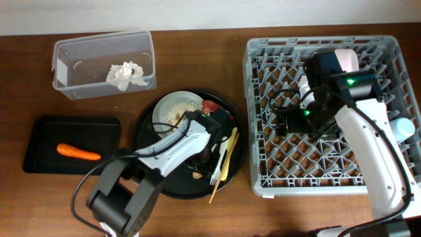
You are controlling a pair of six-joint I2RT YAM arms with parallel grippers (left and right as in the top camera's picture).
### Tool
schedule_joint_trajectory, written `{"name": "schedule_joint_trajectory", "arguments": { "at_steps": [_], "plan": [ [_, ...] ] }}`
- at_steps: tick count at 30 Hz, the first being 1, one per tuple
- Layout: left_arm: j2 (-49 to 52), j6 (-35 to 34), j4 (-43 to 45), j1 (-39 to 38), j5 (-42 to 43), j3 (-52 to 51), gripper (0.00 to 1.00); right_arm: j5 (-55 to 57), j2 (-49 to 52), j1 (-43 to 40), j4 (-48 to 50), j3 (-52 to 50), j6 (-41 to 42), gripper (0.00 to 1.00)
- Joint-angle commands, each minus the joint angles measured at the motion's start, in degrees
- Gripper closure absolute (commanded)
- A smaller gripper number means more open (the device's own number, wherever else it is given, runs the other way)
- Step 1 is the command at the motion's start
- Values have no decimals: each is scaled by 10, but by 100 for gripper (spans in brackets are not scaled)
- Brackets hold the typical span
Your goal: Sort waste into correct bins and load items into the dishwasher rack
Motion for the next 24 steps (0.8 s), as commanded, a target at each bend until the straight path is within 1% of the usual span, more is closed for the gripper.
{"name": "schedule_joint_trajectory", "arguments": {
  "at_steps": [1, 2, 3, 4, 5, 6, 7, 8, 9, 10, 13, 14, 15, 16, 17, 19, 20, 21, 22, 24],
  "plan": [
    [-109, -2, -33, 34, -94, 37, 94, 5, -6, -3, -2, 0, 3, 1],
    [-139, -2, -40, 66, -103, 37, 94, 5, -6, -3, -2, 0, 3, 1],
    [-170, -1, -49, 127, -118, 37, 94, 5, -6, -3, -2, 0, 3, 1],
    [-181, -1, -51, 174, -126, 37, 94, 5, -6, -3, -2, 0, 3, 2],
    [-184, 1, -49, 236, -128, 37, 94, 5, -6, -3, -2, 0, 3, 1],
    [-183, 3, -42, 333, -128, 35, 94, 5, -6, -3, -2, 0, 3, 1],
    [-183, 3, -35, 370, -128, 35, 94, 5, -6, -3, -2, 0, 3, 1],
    [-181, 3, 3, 488, -128, 35, 94, 5, -6, -3, -2, 0, 3, 1],
    [-174, 3, 32, 542, -128, 34, 94, 5, -6, -3, -2, 0, 3, 1],
    [-165, 3, 52, 571, -126, 33, 94, 5, -6, -3, -2, 0, 3, 1],
    [-117, 3, 96, 622, -126, 33, 94, 5, -6, -3, -2, 0, 3, 1],
    [-98, 3, 109, 629, -126, 33, 70, 5, -6, -3, -2, 0, 3, 1],
    [-90, 3, 120, 629, -126, 33, 59, 5, -6, -3, -2, 0, 3, 1],
    [-90, 3, 126, 629, -126, 35, 42, 5, -6, -3, -3, 0, 3, 1],
    [-91, 8, 119, 628, -123, 42, 29, 5, -6, -3, -3, 0, 3, 1],
    [-103, 8, 99, 609, -115, 56, 22, 5, -6, -3, -3, 0, 3, 1],
    [-115, 12, 94, 592, -95, 56, 22, 5, -6, -3, -3, 0, 3, 1],
    [-131, 39, 91, 548, -58, 56, 22, 5, -6, -3, -2, 0, 3, 1],
    [-140, 75, 89, 479, -41, 56, 22, 5, -6, -3, -2, 0, 3, 1],
    [-135, 122, 102, 307, -42, 56, 22, 5, -6, -3, -2, 0, 3, 1]
  ]
}}
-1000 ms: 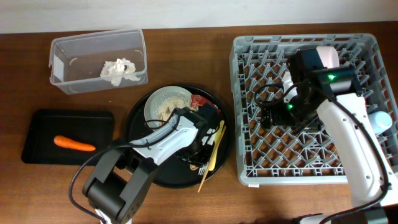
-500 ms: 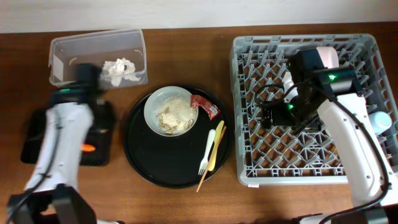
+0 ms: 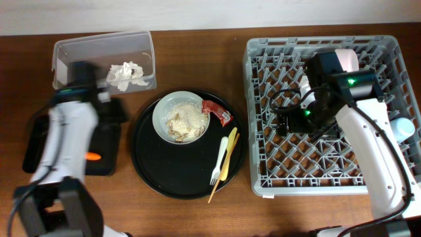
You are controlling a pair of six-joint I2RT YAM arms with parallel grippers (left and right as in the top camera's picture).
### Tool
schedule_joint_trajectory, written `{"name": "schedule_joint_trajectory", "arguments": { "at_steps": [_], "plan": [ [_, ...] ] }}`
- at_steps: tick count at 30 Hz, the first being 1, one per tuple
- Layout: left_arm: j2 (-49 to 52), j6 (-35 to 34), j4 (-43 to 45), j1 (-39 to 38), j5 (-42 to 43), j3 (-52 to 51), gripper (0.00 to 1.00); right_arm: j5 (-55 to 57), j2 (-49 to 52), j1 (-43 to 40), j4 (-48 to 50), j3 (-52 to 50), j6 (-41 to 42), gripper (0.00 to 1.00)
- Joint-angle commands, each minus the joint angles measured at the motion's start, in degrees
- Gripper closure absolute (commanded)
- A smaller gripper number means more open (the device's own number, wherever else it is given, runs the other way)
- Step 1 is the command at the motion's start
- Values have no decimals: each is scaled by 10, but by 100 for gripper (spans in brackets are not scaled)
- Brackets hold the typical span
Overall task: Sort waste into correct bins and load items into the dishwasher rack
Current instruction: 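Grasp the red snack wrapper with the left gripper and drop it in the clear bin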
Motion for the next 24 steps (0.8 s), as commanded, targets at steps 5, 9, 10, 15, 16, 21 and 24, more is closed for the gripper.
{"name": "schedule_joint_trajectory", "arguments": {
  "at_steps": [5, 9, 10, 15, 16, 21, 24],
  "plan": [
    [74, 69, 94, -334, -7, 11, 24, 5, -6, -1, 0, 0, 3, 1],
    [96, -101, 208, -355, 133, 41, 22, 5, -6, -1, 1, 0, 3, 1],
    [99, -170, 214, -355, 133, 41, 22, 5, -6, -1, 1, 0, 3, 1],
    [178, -413, 225, -394, 161, 41, 22, 5, -6, -1, 1, 0, 3, 1],
    [189, -420, 235, -398, 158, 41, 22, 5, -6, -1, 1, 0, 3, 1],
    [200, -420, 278, -395, 78, 41, 23, 5, -6, -1, 1, 0, 1, 1],
    [201, -418, 294, -394, 29, 41, 23, 5, -6, -1, -2, 0, 1, 1]
  ]
}}
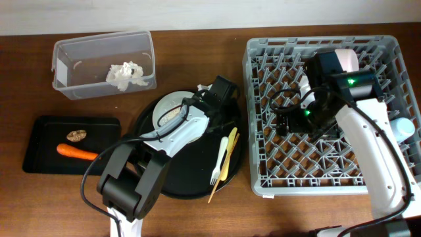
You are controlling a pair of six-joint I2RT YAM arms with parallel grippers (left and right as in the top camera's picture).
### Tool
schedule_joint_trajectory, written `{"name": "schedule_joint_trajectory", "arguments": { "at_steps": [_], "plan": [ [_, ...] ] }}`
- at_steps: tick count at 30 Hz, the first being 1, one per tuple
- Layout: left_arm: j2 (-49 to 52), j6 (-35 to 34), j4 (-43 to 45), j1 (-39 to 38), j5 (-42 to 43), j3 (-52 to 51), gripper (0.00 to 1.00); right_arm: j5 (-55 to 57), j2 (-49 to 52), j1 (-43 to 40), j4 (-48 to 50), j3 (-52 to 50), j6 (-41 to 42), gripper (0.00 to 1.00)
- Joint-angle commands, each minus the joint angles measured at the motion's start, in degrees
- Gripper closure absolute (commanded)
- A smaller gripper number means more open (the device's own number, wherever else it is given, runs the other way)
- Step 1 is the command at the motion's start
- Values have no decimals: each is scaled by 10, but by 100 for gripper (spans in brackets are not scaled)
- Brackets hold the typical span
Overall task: Sort waste into correct bins and load items into the dishwasher rack
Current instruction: 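Grasp the red snack wrapper with the left gripper and drop it in the clear bin, then lift the rice plate with the left gripper and tip the rice onto the black tray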
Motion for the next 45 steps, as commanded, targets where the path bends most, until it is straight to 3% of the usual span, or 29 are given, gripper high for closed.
{"name": "schedule_joint_trajectory", "arguments": {
  "at_steps": [1, 2, 4, 9, 10, 12, 15, 20, 22, 25, 28, 29, 31, 35, 36, 38, 41, 43, 44, 45],
  "plan": [
    [9, -3, 25, 4, -52, 8, 36, 5, -6, -1, -6, 1, 1, 1],
    [11, -4, 41, 5, -55, 8, 44, 5, -6, -1, -8, 1, 1, 1],
    [12, -3, 49, 6, -55, 8, 69, 5, -6, -1, -11, 1, 1, 1],
    [13, -3, 44, 6, -72, 8, 99, 5, -6, -1, -13, 1, 1, 1],
    [13, 3, 39, 6, -73, 8, 99, 5, -6, -1, -12, 1, 1, 2],
    [2, 78, 20, 6, -73, 16, 99, 6, -6, -1, -12, 1, 1, 1],
    [-90, 240, -95, 41, -107, 79, 100, 5, -6, -1, -12, 1, 1, 1],
    [-140, 255, -139, 266, -87, 95, 100, 5, -6, -1, -13, 1, 1, 1],
    [-134, 254, -116, 358, -78, 95, 99, 5, -6, -1, -13, 1, 1, 1],
    [-94, 254, -54, 426, -78, 95, 100, 5, -6, -1, -14, 1, 2, 1],
    [-57, 254, -5, 435, -75, 95, 93, 5, -6, -1, -17, 1, 2, 1],
    [-42, 254, 9, 433, -53, 95, 81, 5, -6, -1, -17, 1, 2, 1],
    [-43, 286, 5, 433, 9, 101, 1, 5, -6, -1, -17, 1, 1, 1],
    [-122, 321, -110, 362, -1, 118, 1, 5, -6, -1, -14, 1, 2, 1],
    [-130, 376, -161, 293, -3, 118, 1, 5, -6, -1, -14, 1, 2, 1],
    [-122, 418, -206, 207, -4, 114, 1, 5, -6, -1, -14, 1, 2, 1],
    [-72, 424, -239, 85, -34, 114, 1, 5, -6, -1, -15, 1, 1, 1],
    [-28, 424, -277, 43, -62, 114, 7, 5, -6, -1, -14, 1, 1, 1],
    [-11, 424, -303, 28, -62, 114, 21, 5, -6, -1, -14, 1, 1, 1],
    [-6, 424, -326, 17, -62, 114, 26, 5, -6, -1, -14, 1, 1, 1]
  ]
}}
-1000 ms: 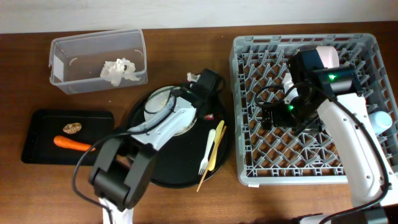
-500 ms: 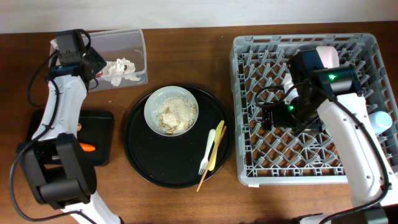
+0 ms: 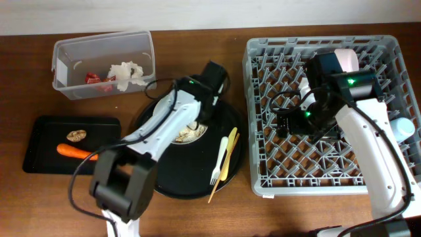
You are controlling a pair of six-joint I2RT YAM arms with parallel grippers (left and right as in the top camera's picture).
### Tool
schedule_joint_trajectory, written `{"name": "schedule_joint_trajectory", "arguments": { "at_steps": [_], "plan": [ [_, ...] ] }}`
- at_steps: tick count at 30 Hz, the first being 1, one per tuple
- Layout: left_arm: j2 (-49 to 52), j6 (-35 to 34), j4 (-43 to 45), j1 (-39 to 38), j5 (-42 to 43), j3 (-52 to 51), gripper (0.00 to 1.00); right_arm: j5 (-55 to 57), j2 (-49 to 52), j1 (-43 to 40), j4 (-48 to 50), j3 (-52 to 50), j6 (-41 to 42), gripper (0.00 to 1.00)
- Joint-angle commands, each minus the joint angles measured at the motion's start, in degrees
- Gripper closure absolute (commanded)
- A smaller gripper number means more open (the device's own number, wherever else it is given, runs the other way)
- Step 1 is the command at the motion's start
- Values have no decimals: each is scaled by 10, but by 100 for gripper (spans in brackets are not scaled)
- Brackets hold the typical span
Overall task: Sort waste into correct bins and load items into the dishwasher rack
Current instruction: 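Lift the rice plate with the left gripper and tip the rice onto the black tray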
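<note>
My left gripper [image 3: 212, 74] hovers over the far rim of the black round plate [image 3: 191, 179]; from above I cannot tell if its fingers are apart. Its arm covers most of the white bowl [image 3: 191, 133] of food scraps. A pale fork [image 3: 220, 160] and chopsticks [image 3: 222, 174] lie on the plate's right side. A red sauce packet [image 3: 92, 78] and crumpled tissue [image 3: 126, 71] lie in the clear bin [image 3: 62, 89]. The black tray [image 3: 39, 161] holds a carrot [image 3: 74, 152] and a food scrap [image 3: 76, 135]. My right gripper [image 3: 284, 122] hangs over the grey dishwasher rack [image 3: 309, 189].
A pink-and-white cup [image 3: 346, 59] stands in the rack's far right, partly behind my right arm. Something white and blue [image 3: 401, 126] sits at the rack's right edge. The wall runs along the back of the wooden table [image 3: 197, 36].
The red sauce packet now lies in the clear bin beside the tissue. My left gripper has shifted from over the plate's right part to its far rim. The right arm is unchanged.
First my left gripper was low over the plate, with only the carrot in the black tray. Then the arm was over that tray. Then a food scrap lay beside the carrot and the gripper was over the packet's spot. Now the packet is in the clear bin.
</note>
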Motion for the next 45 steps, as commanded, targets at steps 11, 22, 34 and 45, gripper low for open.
{"name": "schedule_joint_trajectory", "arguments": {
  "at_steps": [11, 22, 34, 45],
  "plan": [
    [14, 15, -86, -3, -31, 2, 35, 5, -6, -1, -1, 1, 3, 1],
    [84, 15, -24, -62, -89, 2, 57, 5, -6, -1, -8, 1, 3, 1],
    [110, 15, -41, -61, -119, 12, 99, 5, -6, -1, -9, 1, 3, 1],
    [71, -41, -181, -57, -122, 115, 100, 6, -6, -1, -10, 1, 3, 1]
  ]
}}
